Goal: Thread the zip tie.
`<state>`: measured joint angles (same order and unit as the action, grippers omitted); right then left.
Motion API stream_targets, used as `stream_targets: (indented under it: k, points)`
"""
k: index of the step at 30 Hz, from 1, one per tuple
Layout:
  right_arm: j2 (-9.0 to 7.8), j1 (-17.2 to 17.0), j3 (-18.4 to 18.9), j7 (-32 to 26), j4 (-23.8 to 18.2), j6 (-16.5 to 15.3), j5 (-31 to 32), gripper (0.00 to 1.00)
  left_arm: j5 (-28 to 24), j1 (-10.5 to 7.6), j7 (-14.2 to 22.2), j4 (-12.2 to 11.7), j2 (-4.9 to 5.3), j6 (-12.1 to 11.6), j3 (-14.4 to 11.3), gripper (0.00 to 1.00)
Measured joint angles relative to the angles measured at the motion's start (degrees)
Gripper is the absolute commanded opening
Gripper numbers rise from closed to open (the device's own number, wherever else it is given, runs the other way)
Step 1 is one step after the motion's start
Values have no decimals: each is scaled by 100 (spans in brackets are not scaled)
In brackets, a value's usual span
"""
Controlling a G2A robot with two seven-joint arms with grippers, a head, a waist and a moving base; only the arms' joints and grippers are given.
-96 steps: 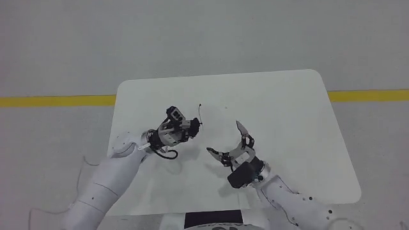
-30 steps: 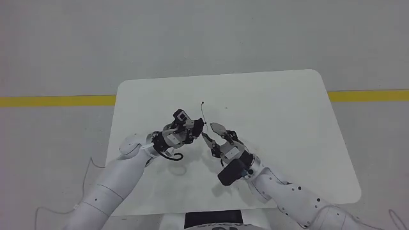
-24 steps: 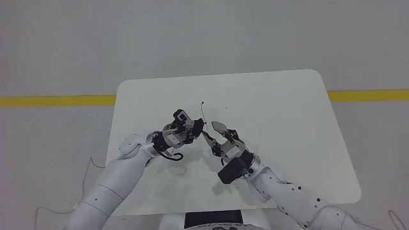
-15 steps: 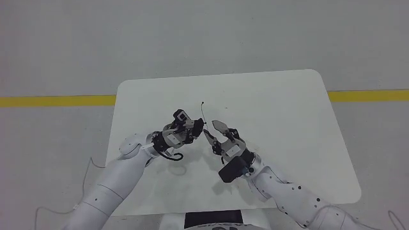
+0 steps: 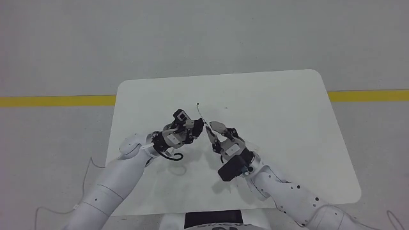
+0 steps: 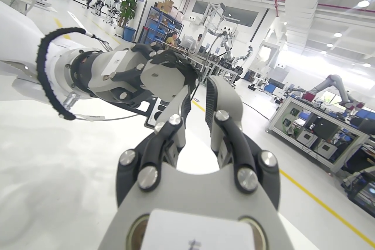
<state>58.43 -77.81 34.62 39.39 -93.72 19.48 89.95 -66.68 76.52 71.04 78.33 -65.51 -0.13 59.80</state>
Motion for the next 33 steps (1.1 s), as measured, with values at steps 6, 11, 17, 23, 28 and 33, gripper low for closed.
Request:
stream_targets:
  k: [6,11,17,23,28,33]
  points:
    - [9,-30,25,15,-1,0,0,0,0,0,0,0,0,0,0,0]
    - [7,-51,51,16,0,0,0,0,0,0,0,0,0,0,0,0]
    - [-4,-108,94,11,18,0,0,0,0,0,0,0,0,0,0,0]
    - [-12,-180,182,9,37,0,0,0,0,0,0,0,0,0,0,0]
    - [-26,-220,244,17,52,0,0,0,0,0,0,0,0,0,0,0]
    - [-47,-255,289,20,70,0,0,0,0,0,0,0,0,0,0,0]
